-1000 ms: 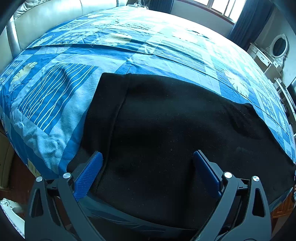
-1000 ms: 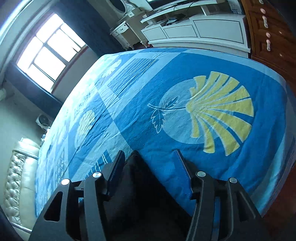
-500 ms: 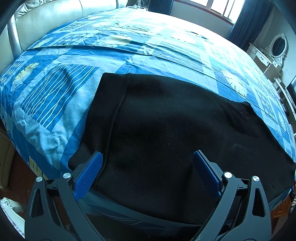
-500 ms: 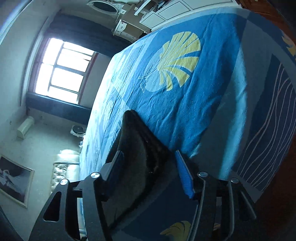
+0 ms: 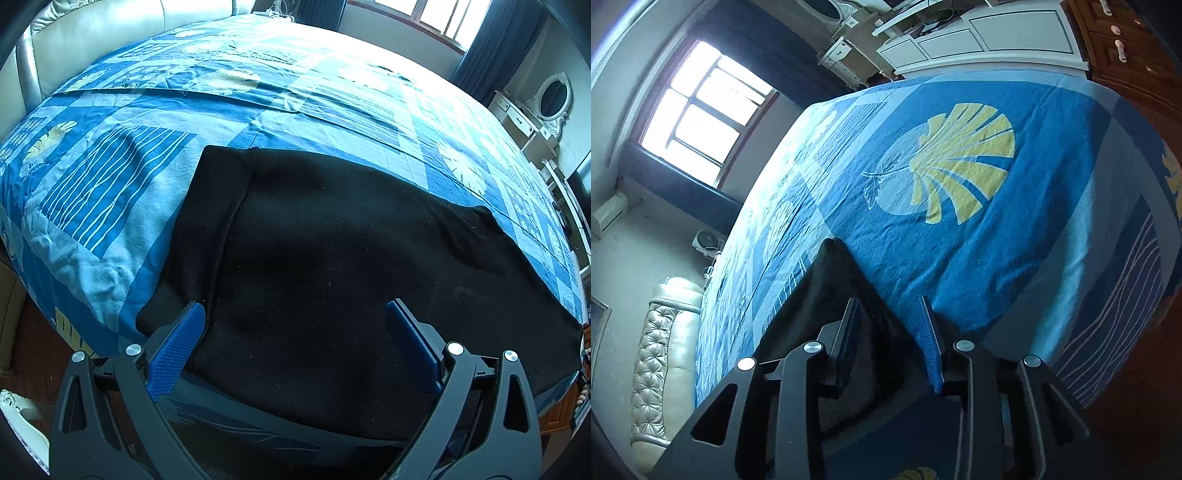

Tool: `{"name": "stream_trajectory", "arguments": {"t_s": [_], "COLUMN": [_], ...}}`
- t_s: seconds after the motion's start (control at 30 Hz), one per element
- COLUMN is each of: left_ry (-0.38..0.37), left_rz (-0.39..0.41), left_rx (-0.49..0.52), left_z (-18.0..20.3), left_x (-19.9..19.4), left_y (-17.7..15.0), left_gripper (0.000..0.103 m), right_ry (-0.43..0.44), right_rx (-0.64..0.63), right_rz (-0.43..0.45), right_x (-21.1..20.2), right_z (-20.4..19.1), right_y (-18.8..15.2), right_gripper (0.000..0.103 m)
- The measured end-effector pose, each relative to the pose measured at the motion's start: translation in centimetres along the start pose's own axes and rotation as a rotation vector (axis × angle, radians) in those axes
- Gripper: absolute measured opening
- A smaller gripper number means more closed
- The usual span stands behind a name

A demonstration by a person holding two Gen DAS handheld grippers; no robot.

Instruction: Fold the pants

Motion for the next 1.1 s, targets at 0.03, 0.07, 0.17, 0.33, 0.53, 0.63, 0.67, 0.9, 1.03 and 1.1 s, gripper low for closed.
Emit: {"name": "stream_trajectory", "arguments": {"t_s": [0.03,0.07,0.17,0.33,0.53,0.63,0.67,0.9,1.03,1.1], "left_ry": [-0.003,-0.009,-0.012,-0.006,-0.012,-0.003,0.001,0.008,-0.003,-0.005], "left_rz": [0.004,0.009,0.015,0.003,-0.005,-0.011,-0.009,0.036,0.024,0.032], "left_rx": [0.002,0.003,0.005,0.017,0.027,0.050,0.065,0.141,0.130,0.136], "left_z": [0.1,0.2,0.5,0.5,0.5,0.7,0.8,1.2,1.0,0.9], "left_x": [-0.1,-0.3,-0.4,0.2,0.6,0.5,0.5,-0.9,-1.5,-2.0], "left_y": [0.0,0.0,-0.1,-0.3,0.0,0.0,0.0,-0.1,-0.3,-0.5], "left_gripper": [0.098,0.098,0.098,0.098,0.098,0.098,0.098,0.098,0.098,0.098], "right_ry": [0.007,0.019,0.154,0.211,0.128,0.109,0.117,0.208,0.256,0.270], "right_rx": [-0.007,-0.005,0.072,0.027,-0.067,-0.064,-0.058,-0.103,-0.163,-0.197], "right_rz": [-0.016,-0.029,-0.070,-0.170,-0.210,-0.167,-0.147,-0.063,-0.067,-0.082], "right_x": [0.4,0.9,1.5,3.4,4.6,4.6,4.5,1.8,0.9,1.1], "right_z": [0.2,0.2,0.8,-1.1,-4.4,-6.6,-7.4,-15.2,-20.2,-22.5], "right_y": [0.0,0.2,0.7,-0.4,-2.6,-3.0,-3.1,-4.6,-6.8,-8.5], "right_gripper": [0.041,0.045,0.061,0.060,0.027,0.024,0.024,0.024,0.024,0.024]}}
Point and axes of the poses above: each gripper's, at about its wrist camera, not at the fingertips, and x roughly the way its jaws point, z to its right, y to its top, the point moved 3 cm from there along x, roughly the way its jaws point, and after that the axes turned 2 degrees about z, right-handed, at the moved point
